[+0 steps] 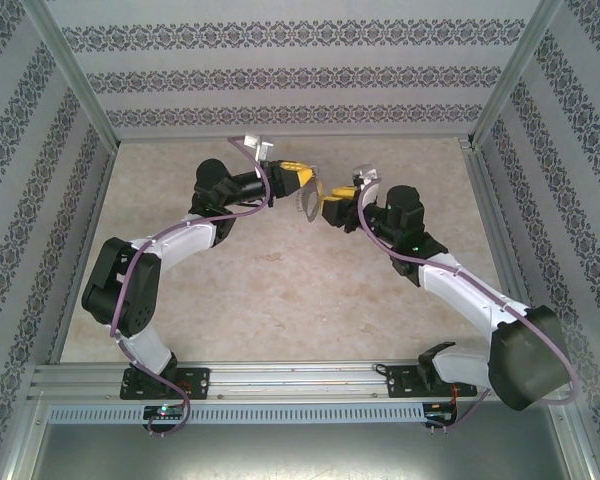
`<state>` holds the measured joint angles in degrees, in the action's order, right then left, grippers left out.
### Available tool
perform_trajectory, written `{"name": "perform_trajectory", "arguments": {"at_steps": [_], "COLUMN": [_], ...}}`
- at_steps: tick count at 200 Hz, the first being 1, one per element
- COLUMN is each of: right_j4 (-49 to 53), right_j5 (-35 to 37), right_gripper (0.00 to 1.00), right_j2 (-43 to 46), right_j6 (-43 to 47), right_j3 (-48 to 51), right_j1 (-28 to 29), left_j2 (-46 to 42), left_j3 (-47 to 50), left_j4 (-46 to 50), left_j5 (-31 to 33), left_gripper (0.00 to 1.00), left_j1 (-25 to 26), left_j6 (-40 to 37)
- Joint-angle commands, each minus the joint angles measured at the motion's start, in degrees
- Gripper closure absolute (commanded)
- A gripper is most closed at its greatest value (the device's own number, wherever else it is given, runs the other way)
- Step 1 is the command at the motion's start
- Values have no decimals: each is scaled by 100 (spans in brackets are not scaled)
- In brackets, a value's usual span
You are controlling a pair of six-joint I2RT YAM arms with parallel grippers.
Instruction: Put the keys on the keyring
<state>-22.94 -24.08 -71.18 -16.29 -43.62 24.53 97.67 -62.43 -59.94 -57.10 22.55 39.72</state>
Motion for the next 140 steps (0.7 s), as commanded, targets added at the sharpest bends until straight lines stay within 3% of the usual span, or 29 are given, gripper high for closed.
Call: {"name": "perform_trajectory", "arguments": {"at_steps": [1,140], "right_j4": [-326,-535], "right_j5": [293,1182], "right_gripper": [52,52], "right_j2": [36,464], "right_j6": [110,561], "right_j3": [81,432], "right_j1": [133,477], "left_j2": [23,454], "left_j3": [34,23], "left_j4": [-769,-2101], "left_j5": [-19,-33], "left_gripper": [100,100], "left_j1": [58,62], "left_j6": [315,1485]}}
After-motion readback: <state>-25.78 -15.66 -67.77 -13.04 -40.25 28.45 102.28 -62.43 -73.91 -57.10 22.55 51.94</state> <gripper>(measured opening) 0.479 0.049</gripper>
